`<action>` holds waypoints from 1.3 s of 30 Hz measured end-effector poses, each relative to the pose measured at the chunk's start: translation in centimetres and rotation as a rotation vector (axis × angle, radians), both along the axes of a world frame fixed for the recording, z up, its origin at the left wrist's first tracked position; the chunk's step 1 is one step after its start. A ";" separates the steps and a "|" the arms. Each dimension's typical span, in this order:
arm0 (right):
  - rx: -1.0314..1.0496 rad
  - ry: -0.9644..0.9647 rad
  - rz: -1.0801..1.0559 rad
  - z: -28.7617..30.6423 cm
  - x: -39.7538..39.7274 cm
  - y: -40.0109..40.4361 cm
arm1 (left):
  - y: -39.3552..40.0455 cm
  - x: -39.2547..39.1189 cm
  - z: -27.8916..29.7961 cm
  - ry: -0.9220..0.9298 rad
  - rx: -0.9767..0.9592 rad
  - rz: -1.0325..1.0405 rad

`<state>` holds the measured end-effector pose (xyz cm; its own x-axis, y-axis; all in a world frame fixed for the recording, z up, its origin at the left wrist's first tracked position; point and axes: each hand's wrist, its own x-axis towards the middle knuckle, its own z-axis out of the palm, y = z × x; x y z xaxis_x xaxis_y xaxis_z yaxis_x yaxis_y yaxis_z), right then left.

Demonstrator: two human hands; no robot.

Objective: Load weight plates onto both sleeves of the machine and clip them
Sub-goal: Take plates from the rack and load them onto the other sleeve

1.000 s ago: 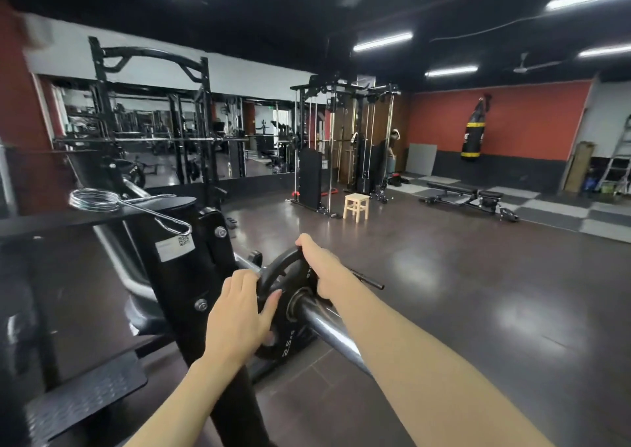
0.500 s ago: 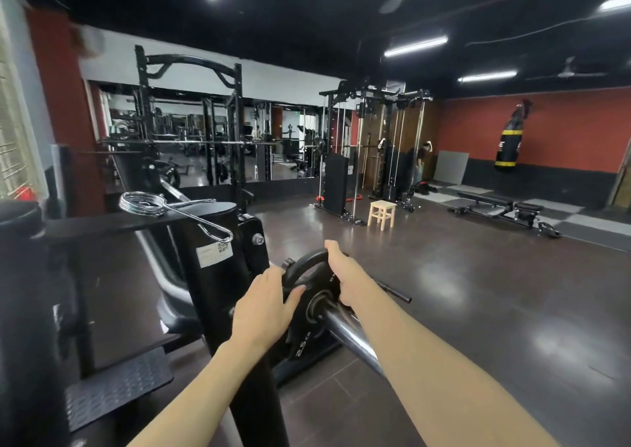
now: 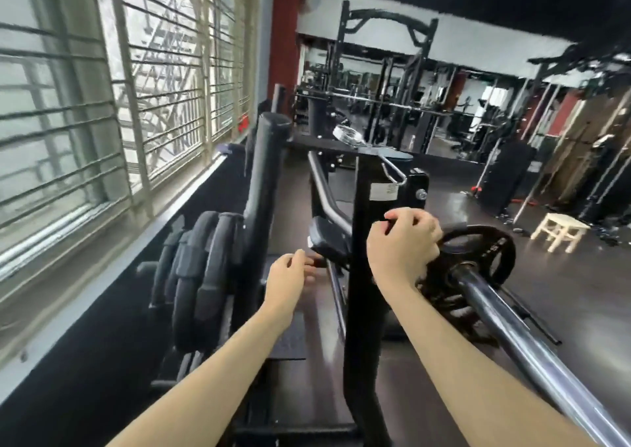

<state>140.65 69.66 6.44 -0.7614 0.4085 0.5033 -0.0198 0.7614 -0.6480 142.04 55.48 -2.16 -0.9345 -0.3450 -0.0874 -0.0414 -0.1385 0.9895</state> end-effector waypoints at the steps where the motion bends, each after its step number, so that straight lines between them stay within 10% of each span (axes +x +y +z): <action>1: 0.022 0.002 0.025 -0.5 0.4 -1.5 | -1.8 0.5 -0.7 -0.024 0.051 0.051; 11: 0.148 -0.245 0.786 -3.0 -0.2 -25.8 | -27.8 2.0 -8.4 -0.186 0.387 0.718; 22: 0.500 -0.851 0.599 -8.1 -7.4 -40.1 | -34.5 -1.9 -11.4 -0.591 0.726 0.033; 33: 0.457 -0.795 0.426 -10.1 -8.7 -43.5 | -35.9 -3.1 -13.6 -0.716 0.753 -0.096; 39: 0.326 -0.759 0.479 -9.4 -6.6 -47.1 | -39.2 -3.2 -14.8 -0.472 0.564 -0.073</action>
